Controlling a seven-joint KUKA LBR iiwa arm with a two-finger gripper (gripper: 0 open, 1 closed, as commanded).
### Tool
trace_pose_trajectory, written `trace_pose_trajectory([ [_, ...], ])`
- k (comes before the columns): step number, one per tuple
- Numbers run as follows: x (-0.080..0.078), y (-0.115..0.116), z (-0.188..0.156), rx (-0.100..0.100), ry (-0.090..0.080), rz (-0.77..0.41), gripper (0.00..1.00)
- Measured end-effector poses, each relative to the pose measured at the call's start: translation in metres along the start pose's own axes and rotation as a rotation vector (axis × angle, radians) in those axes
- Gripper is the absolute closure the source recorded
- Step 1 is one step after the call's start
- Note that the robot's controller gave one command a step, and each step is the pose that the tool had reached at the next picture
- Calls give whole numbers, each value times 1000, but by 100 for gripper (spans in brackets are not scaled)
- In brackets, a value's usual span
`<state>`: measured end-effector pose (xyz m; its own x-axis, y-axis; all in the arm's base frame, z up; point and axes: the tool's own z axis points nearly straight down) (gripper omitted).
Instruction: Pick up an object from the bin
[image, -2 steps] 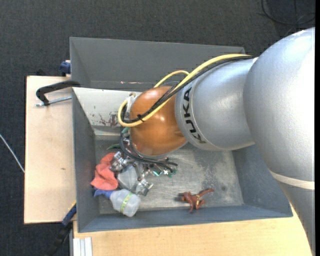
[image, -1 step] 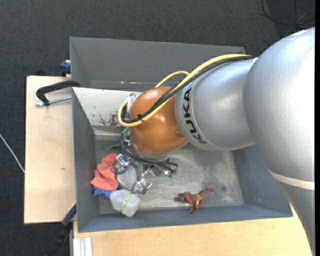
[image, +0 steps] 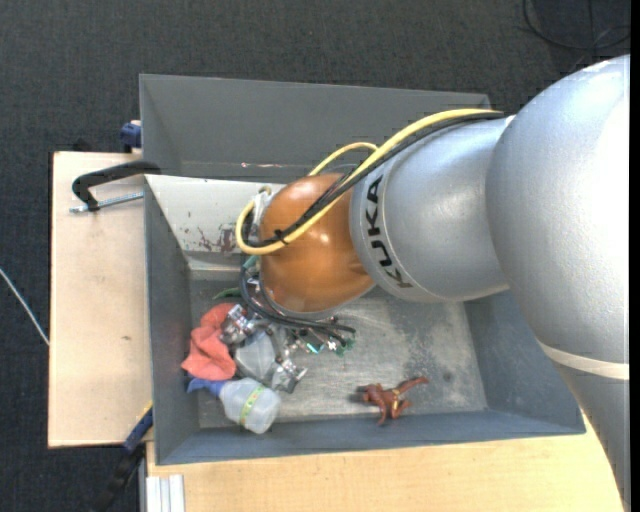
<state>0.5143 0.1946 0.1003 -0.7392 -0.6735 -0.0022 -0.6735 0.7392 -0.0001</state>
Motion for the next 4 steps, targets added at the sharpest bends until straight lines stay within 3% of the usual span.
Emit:
trace_pose_trajectory([
  [1, 0, 0, 0, -1, 1, 2, 100],
  [2, 0, 0, 0, 0, -1, 0, 0],
  [3, 0, 0, 0, 0, 0, 1, 100],
  [4, -1, 0, 0, 0, -1, 0, 0],
])
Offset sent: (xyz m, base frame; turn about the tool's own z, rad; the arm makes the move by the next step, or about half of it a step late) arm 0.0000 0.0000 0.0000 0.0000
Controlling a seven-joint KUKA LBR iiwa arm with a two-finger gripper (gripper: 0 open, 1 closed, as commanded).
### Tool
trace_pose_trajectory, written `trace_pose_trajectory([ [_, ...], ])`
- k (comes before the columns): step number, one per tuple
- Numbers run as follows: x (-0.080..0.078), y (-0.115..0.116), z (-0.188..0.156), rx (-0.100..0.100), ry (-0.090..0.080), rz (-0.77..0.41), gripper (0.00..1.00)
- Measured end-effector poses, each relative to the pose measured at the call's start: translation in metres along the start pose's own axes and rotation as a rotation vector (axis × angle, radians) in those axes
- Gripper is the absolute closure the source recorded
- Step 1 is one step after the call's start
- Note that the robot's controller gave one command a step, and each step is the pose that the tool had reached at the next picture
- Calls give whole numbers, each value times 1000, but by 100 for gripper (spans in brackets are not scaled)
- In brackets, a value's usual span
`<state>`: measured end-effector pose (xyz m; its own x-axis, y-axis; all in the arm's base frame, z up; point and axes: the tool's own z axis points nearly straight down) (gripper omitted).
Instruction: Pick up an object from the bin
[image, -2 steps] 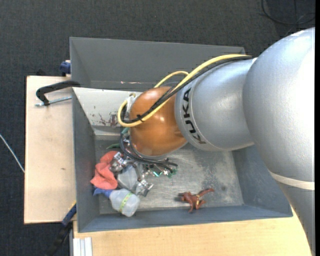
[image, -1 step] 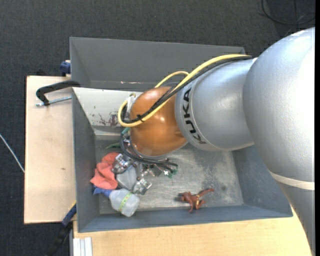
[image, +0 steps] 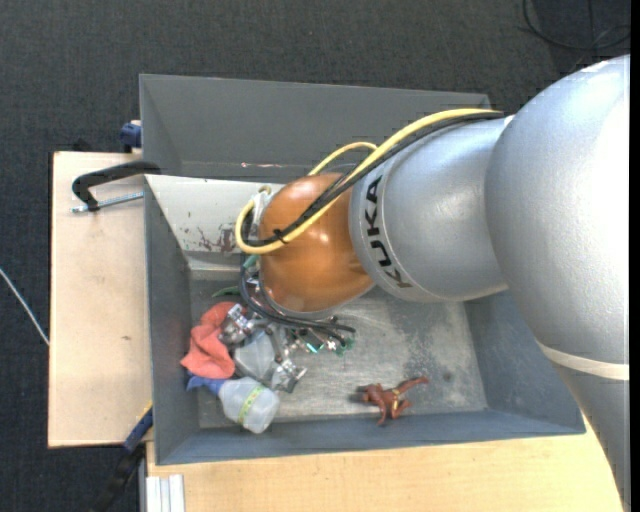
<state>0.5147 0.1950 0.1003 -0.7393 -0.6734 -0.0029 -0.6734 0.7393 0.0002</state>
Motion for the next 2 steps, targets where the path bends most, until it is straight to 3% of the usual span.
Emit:
trace_pose_trajectory([
  [1, 1, 0, 0, 0, 1, 1, 100],
  [2, 0, 0, 0, 0, 0, 0, 0],
])
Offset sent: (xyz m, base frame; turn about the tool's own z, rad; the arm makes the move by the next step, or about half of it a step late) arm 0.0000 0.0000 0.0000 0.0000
